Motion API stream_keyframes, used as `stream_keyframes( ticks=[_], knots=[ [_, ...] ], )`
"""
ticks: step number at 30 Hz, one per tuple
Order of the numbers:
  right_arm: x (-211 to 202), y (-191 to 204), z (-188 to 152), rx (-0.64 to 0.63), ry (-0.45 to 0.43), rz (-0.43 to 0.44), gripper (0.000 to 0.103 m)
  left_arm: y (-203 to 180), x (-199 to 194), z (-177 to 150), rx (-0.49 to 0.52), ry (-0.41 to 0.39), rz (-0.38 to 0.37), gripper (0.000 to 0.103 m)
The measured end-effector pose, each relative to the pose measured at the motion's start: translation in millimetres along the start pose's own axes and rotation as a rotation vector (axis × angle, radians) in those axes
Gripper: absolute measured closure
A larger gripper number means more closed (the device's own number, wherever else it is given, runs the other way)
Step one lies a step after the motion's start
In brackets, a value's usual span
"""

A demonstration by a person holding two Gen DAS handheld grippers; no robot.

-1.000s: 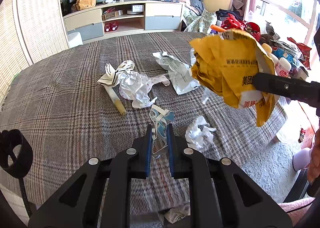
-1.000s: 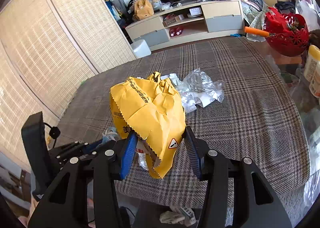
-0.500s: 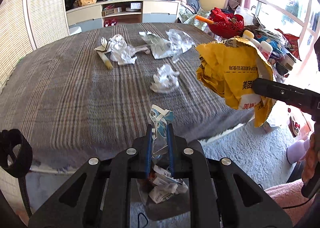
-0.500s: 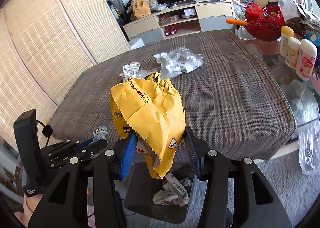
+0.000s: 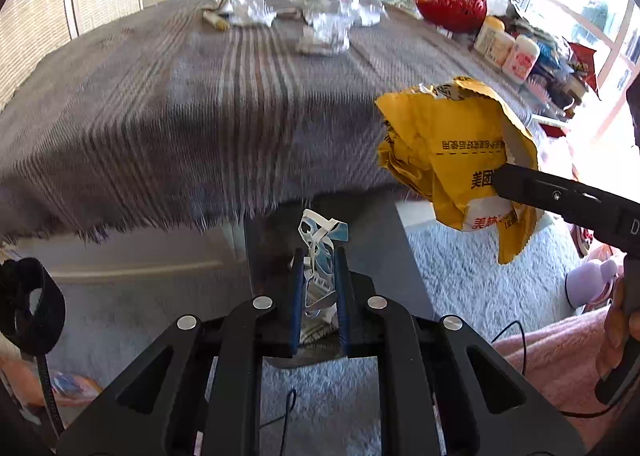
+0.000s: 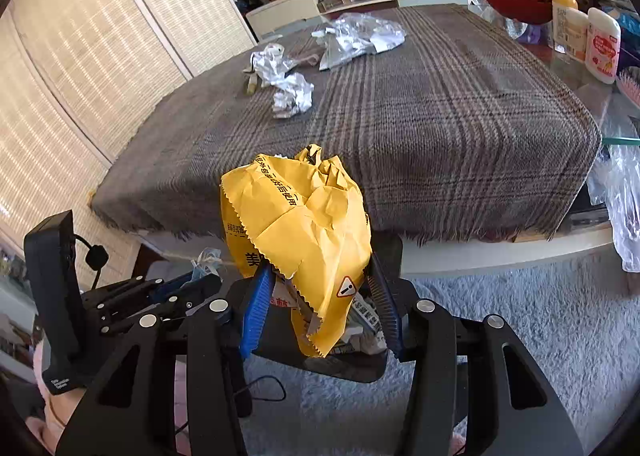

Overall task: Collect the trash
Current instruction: 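Carry both items down to the bin and open both tools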

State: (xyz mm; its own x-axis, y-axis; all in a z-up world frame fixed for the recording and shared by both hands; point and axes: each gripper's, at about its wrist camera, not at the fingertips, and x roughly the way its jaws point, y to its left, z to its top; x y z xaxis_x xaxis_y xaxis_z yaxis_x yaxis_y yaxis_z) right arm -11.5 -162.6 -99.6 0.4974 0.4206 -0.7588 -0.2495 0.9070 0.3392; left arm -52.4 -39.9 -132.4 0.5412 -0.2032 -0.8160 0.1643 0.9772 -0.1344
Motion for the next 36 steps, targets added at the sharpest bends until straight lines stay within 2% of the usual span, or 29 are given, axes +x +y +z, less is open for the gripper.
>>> stream_keyframes(
  ticks=[5,12,23,26,28,32,33,34,36],
  knots=[
    [31.2,-1.8,-11.2,0.009,0.088,-0.048,0.054,-0.7,18.8,-18.1,-0.006,0.069,-0.006,0.09],
    [68.5,-10.6,-30.4,0.056,0.181,-0.087,0.054,0.4,45.4,-25.2,-0.025,0.15,-0.019,0.09],
    [80.1,-13.8,-34.0,0.078,0.197,-0.088,0.054,-1.0,66.4,-22.4,-0.048,0.193,-0.043,0.089],
    [80.5,-14.1,-32.6,0.092,0.196,-0.087,0.05,0.0,68.6,-23.8,-0.054,0.192,-0.048,0.085],
    [80.9,-14.2,-31.6,0.098,0.198,-0.089,0.047,-0.3,69.7,-23.9,-0.054,0.187,-0.046,0.075],
    [80.9,-14.4,-29.9,0.109,0.192,-0.096,0.043,2.0,69.9,-23.7,-0.058,0.182,-0.034,0.063],
    [80.1,-14.7,-29.2,0.111,0.189,-0.098,0.041,2.3,69.5,-23.6,-0.059,0.181,-0.029,0.057],
    [79.1,-15.6,-28.2,0.114,0.185,-0.101,0.037,2.4,69.4,-23.4,-0.06,0.18,-0.024,0.05],
    [77.3,-16.8,-27.2,0.117,0.177,-0.11,0.031,1.4,68.6,-23.0,-0.057,0.176,-0.011,0.045]
  ],
)
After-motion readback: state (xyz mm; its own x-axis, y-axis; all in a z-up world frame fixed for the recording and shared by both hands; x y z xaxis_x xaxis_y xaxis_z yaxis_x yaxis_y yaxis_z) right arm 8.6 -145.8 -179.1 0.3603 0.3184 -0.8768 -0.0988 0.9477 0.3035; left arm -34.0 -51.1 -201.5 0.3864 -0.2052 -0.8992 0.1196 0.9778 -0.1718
